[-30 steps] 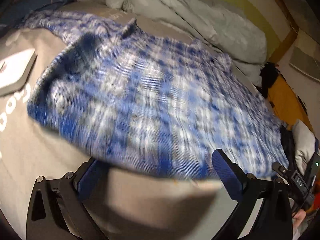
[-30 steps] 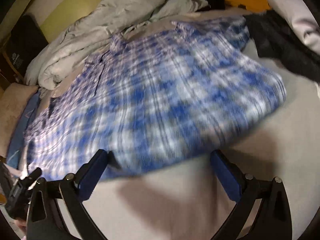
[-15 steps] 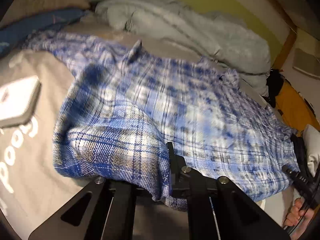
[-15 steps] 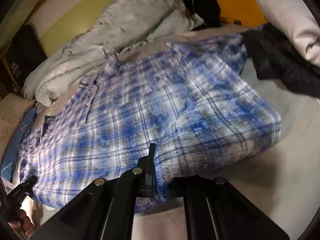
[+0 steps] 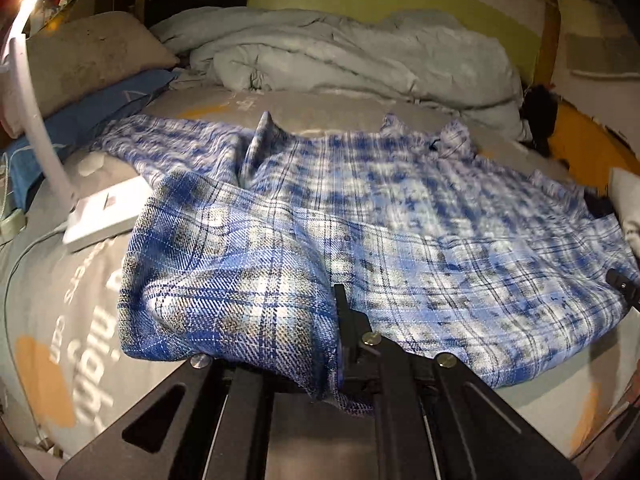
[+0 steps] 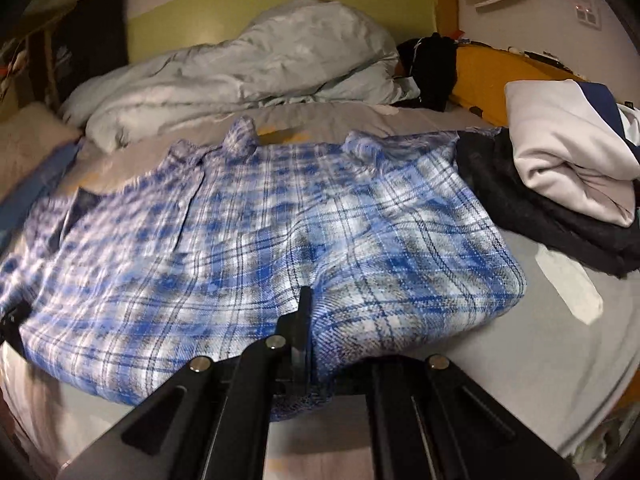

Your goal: Fold large clothes

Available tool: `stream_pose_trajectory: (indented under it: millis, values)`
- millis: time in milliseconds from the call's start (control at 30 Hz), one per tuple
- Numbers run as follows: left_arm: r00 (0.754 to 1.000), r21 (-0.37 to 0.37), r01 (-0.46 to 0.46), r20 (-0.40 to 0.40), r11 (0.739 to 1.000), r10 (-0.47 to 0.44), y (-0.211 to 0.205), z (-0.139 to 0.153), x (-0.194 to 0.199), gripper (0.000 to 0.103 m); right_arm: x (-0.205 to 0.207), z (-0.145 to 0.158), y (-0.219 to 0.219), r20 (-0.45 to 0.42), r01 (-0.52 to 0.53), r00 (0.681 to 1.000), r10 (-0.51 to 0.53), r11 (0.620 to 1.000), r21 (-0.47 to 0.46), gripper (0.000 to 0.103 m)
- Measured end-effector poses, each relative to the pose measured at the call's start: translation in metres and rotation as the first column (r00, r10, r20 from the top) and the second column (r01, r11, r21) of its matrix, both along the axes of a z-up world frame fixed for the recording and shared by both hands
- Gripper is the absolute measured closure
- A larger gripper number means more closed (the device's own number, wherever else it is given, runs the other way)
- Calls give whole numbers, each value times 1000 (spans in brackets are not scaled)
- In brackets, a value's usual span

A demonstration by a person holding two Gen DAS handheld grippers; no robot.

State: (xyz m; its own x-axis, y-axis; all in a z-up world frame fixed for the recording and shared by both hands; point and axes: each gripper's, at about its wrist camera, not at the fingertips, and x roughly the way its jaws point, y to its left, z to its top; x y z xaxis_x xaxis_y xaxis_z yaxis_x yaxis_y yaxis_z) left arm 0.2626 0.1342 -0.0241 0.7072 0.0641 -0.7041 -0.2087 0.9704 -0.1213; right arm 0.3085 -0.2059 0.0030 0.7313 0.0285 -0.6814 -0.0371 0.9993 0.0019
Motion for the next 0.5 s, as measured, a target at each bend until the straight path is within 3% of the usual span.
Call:
stream_pose_trajectory:
  millis: [133,233,300,333,400,500]
  values:
    - [1000,17,0,-3,1000,0,2,1,-2,93,-12,-9,7,-16,-51,999,50,998,-36,99]
    - [1000,39,-2,-14,999,3,-1,0,-8,83,-12,-14,5,-30,-64,998,63,997,-36,96]
    - [1000,42,11,-23,999,-10,-5,-1,-11,62,-9,-16,1,-62,-70,996,68,997,-16,90]
    - [999,31,25,-21,999,-24,-7,-1,-15,58,-10,-15,-3,-64,-61,996,61,998,2,89]
    - [999,21,53,-6,998,-53,-13,-1,-22,53,-13,-9,-8,-57,-65,996,67,997,28,87]
    - [995,69,87,33,994,-89,-26,5,-31,50,-20,-2,-8,-33,-84,996,85,996,28,80]
